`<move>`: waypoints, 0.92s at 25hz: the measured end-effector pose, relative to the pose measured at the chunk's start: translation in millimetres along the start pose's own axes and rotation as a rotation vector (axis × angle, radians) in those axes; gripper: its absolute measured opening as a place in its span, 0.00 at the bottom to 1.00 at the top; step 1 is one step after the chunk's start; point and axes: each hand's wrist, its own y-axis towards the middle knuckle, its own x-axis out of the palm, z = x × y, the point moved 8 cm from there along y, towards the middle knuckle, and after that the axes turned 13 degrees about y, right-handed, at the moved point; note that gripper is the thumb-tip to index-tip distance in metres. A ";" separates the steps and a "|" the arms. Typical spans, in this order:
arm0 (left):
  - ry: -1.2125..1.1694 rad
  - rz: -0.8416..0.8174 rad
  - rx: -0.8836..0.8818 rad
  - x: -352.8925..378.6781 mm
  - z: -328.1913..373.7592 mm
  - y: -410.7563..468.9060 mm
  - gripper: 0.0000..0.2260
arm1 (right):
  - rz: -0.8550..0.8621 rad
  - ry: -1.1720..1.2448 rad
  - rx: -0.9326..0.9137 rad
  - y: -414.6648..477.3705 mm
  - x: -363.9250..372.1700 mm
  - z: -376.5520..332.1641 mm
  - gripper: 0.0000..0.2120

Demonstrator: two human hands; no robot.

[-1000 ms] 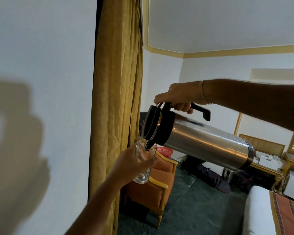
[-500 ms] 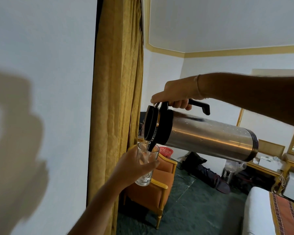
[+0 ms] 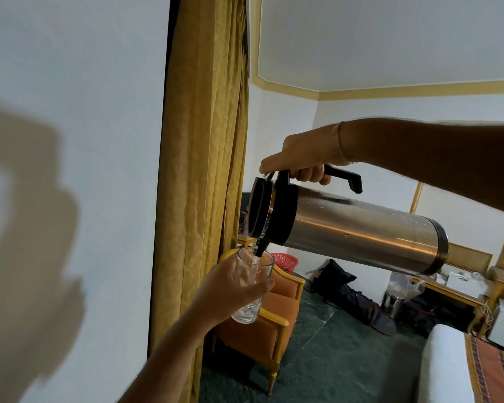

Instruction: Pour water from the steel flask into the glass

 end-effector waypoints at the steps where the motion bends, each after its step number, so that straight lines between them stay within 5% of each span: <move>1: 0.006 0.001 -0.009 0.1 -1.6 -0.4 0.17 | 0.000 -0.001 0.002 0.3 -0.5 0.1 0.32; 23: 0.020 0.044 -0.012 2.5 -6.9 -8.9 0.16 | 0.027 0.011 -0.040 -1.4 -5.1 6.2 0.31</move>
